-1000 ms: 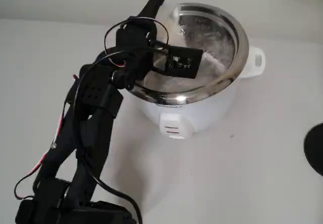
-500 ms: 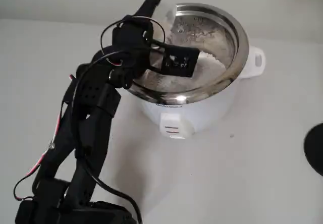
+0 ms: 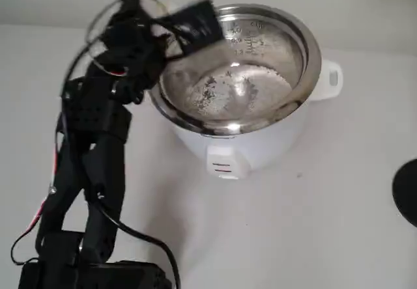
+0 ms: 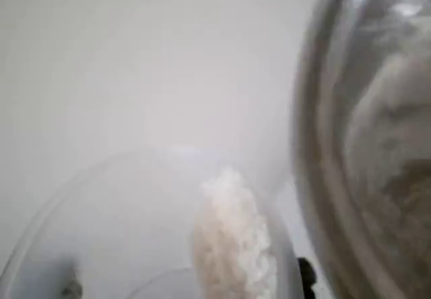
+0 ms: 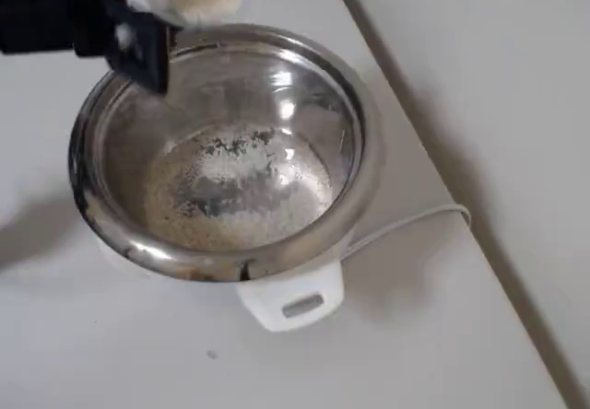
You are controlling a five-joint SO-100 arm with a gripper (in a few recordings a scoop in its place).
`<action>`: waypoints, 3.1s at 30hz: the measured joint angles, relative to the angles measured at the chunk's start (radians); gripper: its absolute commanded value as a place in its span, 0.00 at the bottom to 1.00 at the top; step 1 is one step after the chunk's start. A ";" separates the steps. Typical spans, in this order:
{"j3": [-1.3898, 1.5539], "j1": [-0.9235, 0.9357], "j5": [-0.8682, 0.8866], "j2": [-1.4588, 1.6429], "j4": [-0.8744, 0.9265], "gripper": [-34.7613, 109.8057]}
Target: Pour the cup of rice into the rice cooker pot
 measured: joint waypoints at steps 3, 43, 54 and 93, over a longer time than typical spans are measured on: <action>0.000 -0.064 -0.141 0.003 0.017 0.24; -0.040 0.189 1.127 -0.035 0.140 0.24; -0.040 0.189 1.249 -0.035 0.143 0.24; 1.117 -0.314 -1.008 0.009 -1.062 0.37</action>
